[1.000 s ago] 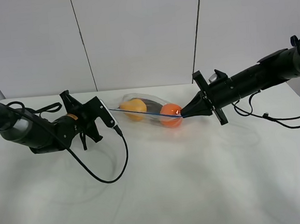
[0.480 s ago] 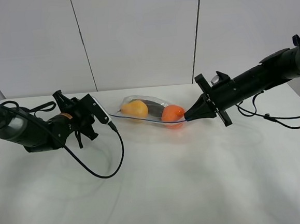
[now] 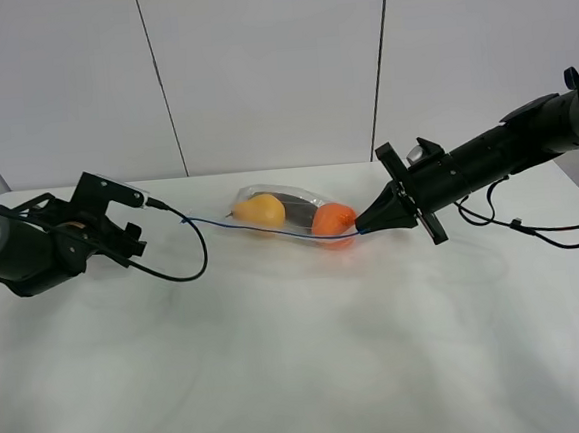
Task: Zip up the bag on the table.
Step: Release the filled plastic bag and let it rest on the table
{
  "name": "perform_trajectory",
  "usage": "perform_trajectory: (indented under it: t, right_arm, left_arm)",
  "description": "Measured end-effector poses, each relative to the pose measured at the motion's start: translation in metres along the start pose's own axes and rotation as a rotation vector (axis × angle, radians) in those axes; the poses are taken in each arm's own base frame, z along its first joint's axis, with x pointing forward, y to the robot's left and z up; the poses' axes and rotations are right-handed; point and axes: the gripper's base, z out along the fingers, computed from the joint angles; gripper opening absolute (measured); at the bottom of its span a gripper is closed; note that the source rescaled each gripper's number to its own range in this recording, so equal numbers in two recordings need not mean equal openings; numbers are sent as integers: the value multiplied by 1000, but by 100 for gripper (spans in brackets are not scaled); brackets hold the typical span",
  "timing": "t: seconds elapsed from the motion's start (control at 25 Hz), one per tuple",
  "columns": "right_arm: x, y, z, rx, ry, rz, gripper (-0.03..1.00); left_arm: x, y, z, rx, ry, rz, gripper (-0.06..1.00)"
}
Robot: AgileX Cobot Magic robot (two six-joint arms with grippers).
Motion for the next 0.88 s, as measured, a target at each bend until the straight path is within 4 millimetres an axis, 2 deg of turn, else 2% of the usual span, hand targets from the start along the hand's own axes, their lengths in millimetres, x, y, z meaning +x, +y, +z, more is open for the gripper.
perform_trajectory:
  t: [0.12,0.36,0.64,0.72,0.88]
  right_arm:
    - [0,0,0,-1,-1,1,0]
    - [0,0,0,-2,-1,1,0]
    - [0,0,0,-2,-1,1,0]
    - [0,0,0,-2,-1,1,0]
    - [0,0,0,-3,1,1,0]
  left_arm:
    - [4,16,0,27,76,-148,94]
    - [-15,45,-2,219,238,-331,92]
    - [-37,37,-15,622,530,-398,92]
    - [-42,38,-18,642,611,-466,92]
    - [-47,48,-18,553,730,-581,92]
